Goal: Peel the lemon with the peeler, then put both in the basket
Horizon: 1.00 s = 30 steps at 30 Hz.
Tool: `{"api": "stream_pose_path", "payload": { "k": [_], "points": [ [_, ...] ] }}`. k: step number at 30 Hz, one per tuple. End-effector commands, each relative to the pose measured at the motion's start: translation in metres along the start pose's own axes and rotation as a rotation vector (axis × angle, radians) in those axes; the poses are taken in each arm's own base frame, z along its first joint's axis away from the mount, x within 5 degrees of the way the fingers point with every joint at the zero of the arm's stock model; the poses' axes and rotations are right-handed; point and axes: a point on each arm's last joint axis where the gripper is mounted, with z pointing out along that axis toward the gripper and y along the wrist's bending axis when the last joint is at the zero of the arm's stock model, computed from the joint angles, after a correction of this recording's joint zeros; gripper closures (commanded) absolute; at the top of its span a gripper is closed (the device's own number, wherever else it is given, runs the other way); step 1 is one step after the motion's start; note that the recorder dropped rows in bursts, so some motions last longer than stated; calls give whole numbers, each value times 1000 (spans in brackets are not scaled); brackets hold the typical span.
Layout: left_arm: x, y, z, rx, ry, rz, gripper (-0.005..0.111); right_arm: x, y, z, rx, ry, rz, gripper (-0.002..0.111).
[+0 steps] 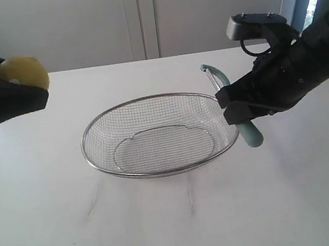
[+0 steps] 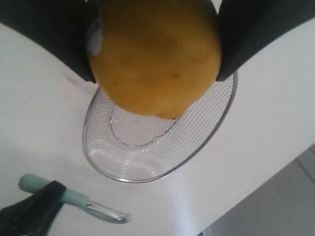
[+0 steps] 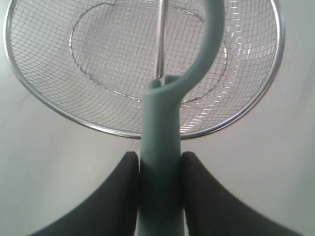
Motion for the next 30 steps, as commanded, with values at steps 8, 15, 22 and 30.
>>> {"api": "stream_pose_path", "payload": {
  "k": [8, 15, 22, 30],
  "points": [
    [32, -48, -6, 57, -346, 67, 106, 3, 24, 2, -236, 45, -44, 108],
    [26, -49, -6, 73, -448, 133, 106, 12, 60, 25, -340, 135, -147, 108],
    [28, -46, 5, 107, -458, 162, 106, 21, 87, 46, -424, 199, -177, 108],
    [37, -46, 35, 164, -382, 203, 106, 19, 95, 47, -485, 180, -138, 108]
  ]
}}
